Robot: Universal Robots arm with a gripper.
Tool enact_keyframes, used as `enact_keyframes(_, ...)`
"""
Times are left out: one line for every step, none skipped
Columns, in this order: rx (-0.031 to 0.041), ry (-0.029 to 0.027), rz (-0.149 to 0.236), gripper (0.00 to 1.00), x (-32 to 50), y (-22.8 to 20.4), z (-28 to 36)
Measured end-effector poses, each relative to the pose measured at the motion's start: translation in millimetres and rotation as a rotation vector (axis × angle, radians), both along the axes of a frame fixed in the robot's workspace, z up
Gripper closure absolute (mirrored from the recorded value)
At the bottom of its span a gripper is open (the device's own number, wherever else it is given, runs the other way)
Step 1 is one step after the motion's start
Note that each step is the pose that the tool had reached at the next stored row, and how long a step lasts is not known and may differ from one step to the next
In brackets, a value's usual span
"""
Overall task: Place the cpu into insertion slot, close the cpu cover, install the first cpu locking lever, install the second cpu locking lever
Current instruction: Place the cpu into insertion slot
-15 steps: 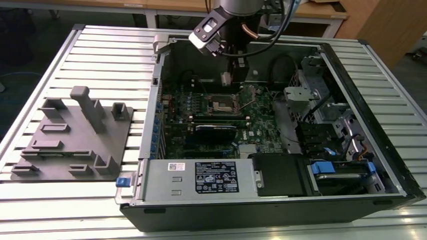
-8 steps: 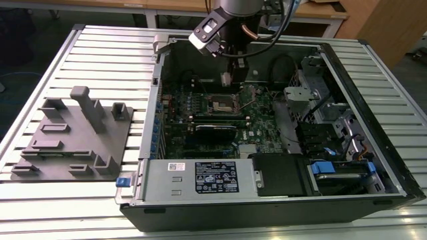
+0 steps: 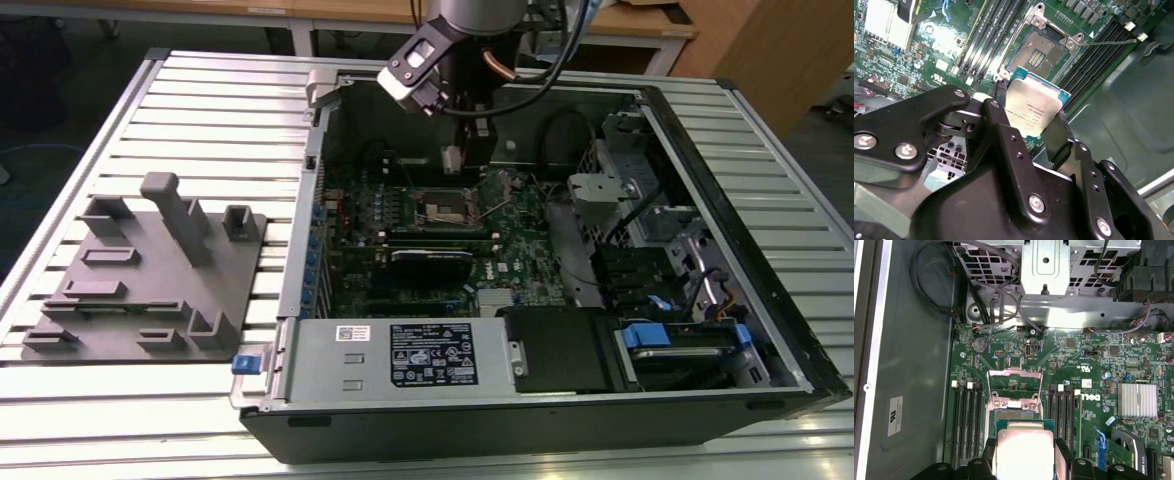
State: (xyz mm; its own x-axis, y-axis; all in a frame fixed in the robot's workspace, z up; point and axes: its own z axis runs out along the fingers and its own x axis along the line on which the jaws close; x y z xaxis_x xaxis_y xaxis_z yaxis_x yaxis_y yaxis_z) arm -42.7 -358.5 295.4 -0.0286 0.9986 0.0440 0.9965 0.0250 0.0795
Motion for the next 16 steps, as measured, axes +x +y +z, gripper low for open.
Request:
enact_keyframes(0.0002,0.0000,0.000,0.46,0.0,0.0,-0.3)
enact_keyframes(0.0002,-0.0001,0.000,0.46,0.0,0.0,-0.7)
enact_keyframes(0.0002,-0.0001,0.000,0.46,0.0,0.0,-1.0)
enact_keyframes(0.0000,0.0000,0.000,0.46,0.0,0.0,-1.2)
enact_keyframes(0.0000,0.0000,0.000,0.46,0.0,0.0,-1.4)
enact_keyframes(0.0000,0.0000,0.000,0.46,0.0,0.0,-1.7)
enact_keyframes(0.0000,0.0000,0.000,0.46,0.0,0.0,-1.9)
enact_keyframes(0.0000,0.0000,0.000,0.46,0.0,0.0,-2.1)
enact_keyframes(0.0001,-0.0001,0.000,0.46,0.0,0.0,-2.4)
enact_keyframes(0.0001,0.0000,0.000,0.46,0.0,0.0,-2.7)
enact_keyframes(0.0001,0.0000,0.000,0.46,0.0,0.0,-2.9)
enact_keyframes(0.0000,0.0000,0.000,0.46,0.0,0.0,-3.1)
enact_keyframes(0.0000,0.0000,0.000,0.46,0.0,0.0,-3.3)
enact_keyframes(0.0000,0.0000,0.000,0.46,0.0,0.0,-3.6)
enact_keyframes(0.0000,0.0000,0.000,0.46,0.0,0.0,-3.8)
enact_keyframes(0.0000,0.0000,0.000,0.46,0.0,0.0,-4.3)
